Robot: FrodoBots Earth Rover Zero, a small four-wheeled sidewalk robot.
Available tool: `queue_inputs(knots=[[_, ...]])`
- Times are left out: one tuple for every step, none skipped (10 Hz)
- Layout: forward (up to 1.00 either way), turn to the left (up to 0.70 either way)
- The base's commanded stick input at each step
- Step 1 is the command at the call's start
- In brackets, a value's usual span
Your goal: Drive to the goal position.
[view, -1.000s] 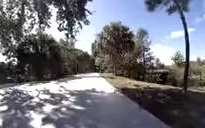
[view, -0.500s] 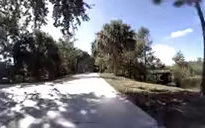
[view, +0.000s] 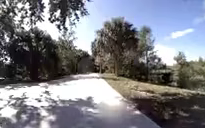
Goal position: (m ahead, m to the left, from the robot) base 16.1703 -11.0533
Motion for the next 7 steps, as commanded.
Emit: queue_inputs(knots=[[0.85, 0.00], [0.85, 0.00], [0.85, 0.00], [0.85, 0.00], [0.85, 0.00], [0.85, 0.00], [0.85, 0.00]])
